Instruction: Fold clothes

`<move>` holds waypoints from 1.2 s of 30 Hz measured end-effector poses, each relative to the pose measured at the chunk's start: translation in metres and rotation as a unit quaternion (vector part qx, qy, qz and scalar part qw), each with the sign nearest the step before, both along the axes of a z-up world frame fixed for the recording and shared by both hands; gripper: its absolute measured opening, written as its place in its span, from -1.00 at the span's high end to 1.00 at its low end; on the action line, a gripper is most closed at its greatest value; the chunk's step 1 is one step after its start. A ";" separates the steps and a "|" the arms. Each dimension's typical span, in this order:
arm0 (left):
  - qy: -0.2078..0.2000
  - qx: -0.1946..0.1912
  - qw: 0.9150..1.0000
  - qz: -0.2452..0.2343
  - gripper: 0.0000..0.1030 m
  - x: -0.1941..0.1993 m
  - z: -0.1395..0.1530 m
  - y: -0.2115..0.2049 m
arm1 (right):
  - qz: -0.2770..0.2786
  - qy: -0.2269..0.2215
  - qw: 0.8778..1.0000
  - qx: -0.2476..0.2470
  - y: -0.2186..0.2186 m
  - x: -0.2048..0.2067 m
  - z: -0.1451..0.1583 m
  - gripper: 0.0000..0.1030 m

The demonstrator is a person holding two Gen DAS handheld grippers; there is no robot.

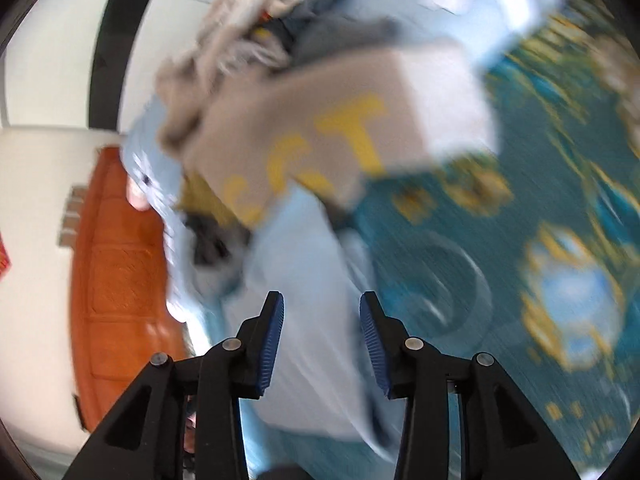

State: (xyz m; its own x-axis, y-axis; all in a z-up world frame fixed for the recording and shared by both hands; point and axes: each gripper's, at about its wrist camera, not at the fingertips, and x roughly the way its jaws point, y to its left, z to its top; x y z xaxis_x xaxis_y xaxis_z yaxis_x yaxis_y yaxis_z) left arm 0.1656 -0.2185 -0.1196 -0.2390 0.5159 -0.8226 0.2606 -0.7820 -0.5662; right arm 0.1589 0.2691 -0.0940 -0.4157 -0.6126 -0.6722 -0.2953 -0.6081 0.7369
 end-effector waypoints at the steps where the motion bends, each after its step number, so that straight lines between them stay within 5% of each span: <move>1: -0.011 -0.003 1.000 -0.015 0.11 0.011 -0.008 0.006 | 0.008 -0.011 1.000 0.004 0.002 0.016 -0.005 0.19; 8: -0.049 -0.022 0.996 -0.071 0.11 0.029 -0.039 0.037 | 0.044 -0.049 0.998 -0.011 -0.024 0.056 -0.021 0.19; 14: -0.039 0.006 0.997 -0.061 0.18 0.027 -0.040 0.042 | 0.037 -0.089 0.995 -0.012 -0.035 0.064 -0.040 0.22; 15: -0.036 0.006 0.997 -0.067 0.23 0.026 -0.039 0.045 | 0.031 -0.093 0.995 -0.017 -0.035 0.067 -0.043 0.30; 17: -0.037 0.002 0.996 -0.080 0.62 0.024 -0.039 0.051 | 0.014 -0.093 0.995 -0.034 -0.032 0.069 -0.046 0.82; 19: -0.040 -0.022 0.995 -0.085 0.95 0.025 -0.038 0.057 | 0.002 -0.093 0.995 -0.038 -0.031 0.068 -0.045 0.83; 29: 0.004 -0.051 0.996 -0.073 0.96 0.047 0.018 0.020 | 0.014 -0.062 0.996 -0.055 -0.053 0.087 -0.009 0.89; 36: -0.035 -0.034 0.997 -0.058 0.95 0.058 -0.015 0.027 | -0.005 -0.105 0.993 -0.046 -0.051 0.100 -0.030 0.89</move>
State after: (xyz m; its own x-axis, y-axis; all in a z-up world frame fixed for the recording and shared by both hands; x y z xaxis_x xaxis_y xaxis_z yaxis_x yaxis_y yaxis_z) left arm 0.2235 -0.1920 -0.1344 -0.1224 0.4798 -0.8688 0.2032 -0.8447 -0.4951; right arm 0.2592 0.2184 -0.1244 -0.2788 -0.6723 -0.6858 -0.4546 -0.5366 0.7109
